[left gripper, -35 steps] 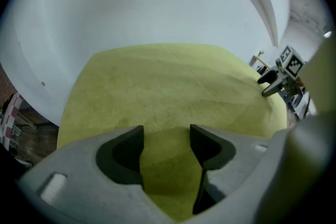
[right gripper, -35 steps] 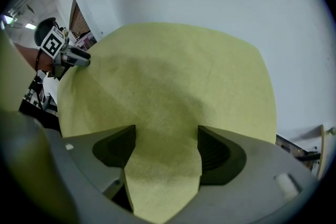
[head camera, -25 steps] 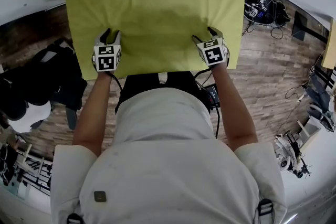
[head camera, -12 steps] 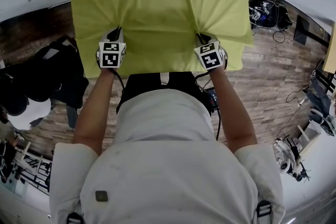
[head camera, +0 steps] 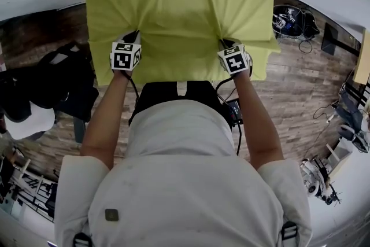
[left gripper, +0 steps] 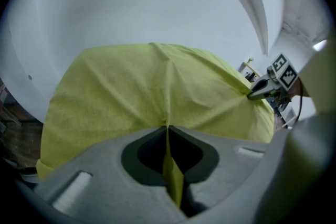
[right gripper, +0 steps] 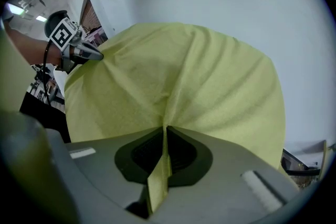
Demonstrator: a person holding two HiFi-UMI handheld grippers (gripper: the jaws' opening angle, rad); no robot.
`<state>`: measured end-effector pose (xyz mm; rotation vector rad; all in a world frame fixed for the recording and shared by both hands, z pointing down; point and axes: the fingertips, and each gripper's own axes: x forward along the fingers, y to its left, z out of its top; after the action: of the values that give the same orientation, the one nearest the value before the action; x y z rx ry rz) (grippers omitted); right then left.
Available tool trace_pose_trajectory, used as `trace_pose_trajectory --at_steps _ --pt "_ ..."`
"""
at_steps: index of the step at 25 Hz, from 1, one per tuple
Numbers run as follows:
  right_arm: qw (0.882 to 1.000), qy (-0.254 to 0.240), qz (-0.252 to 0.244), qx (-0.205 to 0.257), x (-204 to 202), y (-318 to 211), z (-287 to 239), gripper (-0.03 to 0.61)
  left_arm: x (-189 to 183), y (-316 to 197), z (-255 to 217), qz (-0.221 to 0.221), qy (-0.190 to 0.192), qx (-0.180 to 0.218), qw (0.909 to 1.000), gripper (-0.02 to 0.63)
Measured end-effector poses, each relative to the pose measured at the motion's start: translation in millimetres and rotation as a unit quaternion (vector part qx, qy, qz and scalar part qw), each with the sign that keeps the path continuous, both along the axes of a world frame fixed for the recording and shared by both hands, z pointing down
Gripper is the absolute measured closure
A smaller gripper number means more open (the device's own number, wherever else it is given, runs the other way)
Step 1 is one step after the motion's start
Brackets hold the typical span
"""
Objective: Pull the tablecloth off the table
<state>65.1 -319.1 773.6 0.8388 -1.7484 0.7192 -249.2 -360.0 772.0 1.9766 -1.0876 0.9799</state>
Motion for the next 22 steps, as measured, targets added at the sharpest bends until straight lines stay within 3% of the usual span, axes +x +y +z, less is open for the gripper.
trace_pose_trajectory --at_steps 14,22 --pt "0.996 -0.038 0.029 0.078 -26 -8 -71 0.563 -6 -3 -89 0.001 0.090 0.044 0.9950 0.615" --pt "0.990 -0.054 0.061 0.115 -30 0 -116 0.561 -8 6 -133 0.019 0.116 0.075 0.9902 0.615"
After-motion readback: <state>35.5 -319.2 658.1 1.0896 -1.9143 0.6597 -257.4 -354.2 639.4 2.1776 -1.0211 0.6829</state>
